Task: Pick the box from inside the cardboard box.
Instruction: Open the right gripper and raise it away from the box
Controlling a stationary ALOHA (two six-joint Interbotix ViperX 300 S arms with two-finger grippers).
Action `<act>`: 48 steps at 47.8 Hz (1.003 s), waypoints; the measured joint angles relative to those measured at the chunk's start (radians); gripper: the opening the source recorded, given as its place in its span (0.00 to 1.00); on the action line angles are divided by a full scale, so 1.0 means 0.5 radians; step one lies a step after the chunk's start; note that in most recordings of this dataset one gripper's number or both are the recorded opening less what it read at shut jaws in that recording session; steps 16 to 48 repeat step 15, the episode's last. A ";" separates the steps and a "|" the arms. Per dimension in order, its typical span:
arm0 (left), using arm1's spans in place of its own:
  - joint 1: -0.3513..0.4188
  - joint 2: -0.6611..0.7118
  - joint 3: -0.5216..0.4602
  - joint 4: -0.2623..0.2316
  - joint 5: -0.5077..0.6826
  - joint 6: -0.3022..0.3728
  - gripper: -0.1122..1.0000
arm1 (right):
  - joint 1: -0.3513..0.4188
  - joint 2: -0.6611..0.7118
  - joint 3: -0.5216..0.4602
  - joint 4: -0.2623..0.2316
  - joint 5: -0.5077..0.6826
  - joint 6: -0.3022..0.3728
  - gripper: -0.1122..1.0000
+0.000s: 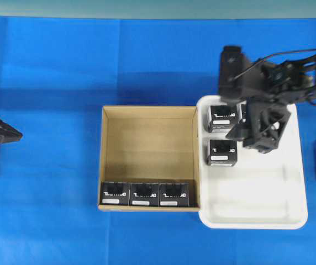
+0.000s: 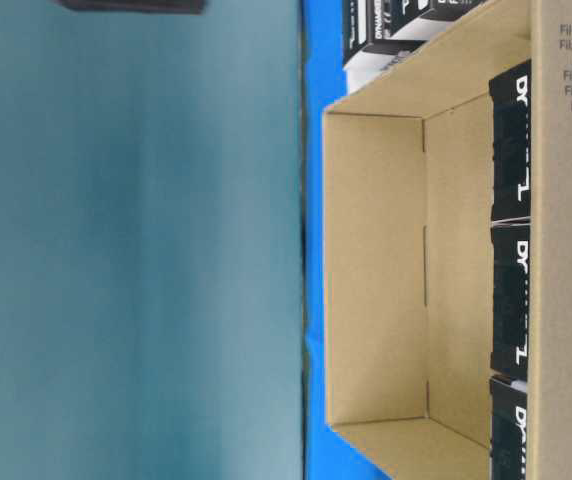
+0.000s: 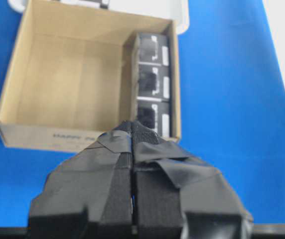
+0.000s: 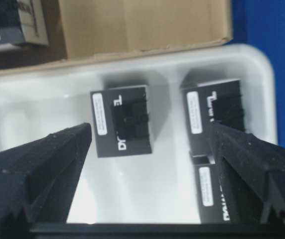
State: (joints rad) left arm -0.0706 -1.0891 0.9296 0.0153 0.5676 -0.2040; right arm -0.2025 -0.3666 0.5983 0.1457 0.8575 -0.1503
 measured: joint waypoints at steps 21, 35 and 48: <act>0.000 0.000 0.000 0.000 0.000 0.000 0.04 | -0.012 -0.230 0.138 0.000 -0.040 0.009 0.95; 0.000 0.000 0.000 0.000 0.000 0.000 0.04 | -0.012 -0.230 0.138 0.000 -0.040 0.009 0.95; 0.000 0.000 0.000 0.000 0.000 0.000 0.04 | -0.012 -0.230 0.138 0.000 -0.040 0.009 0.95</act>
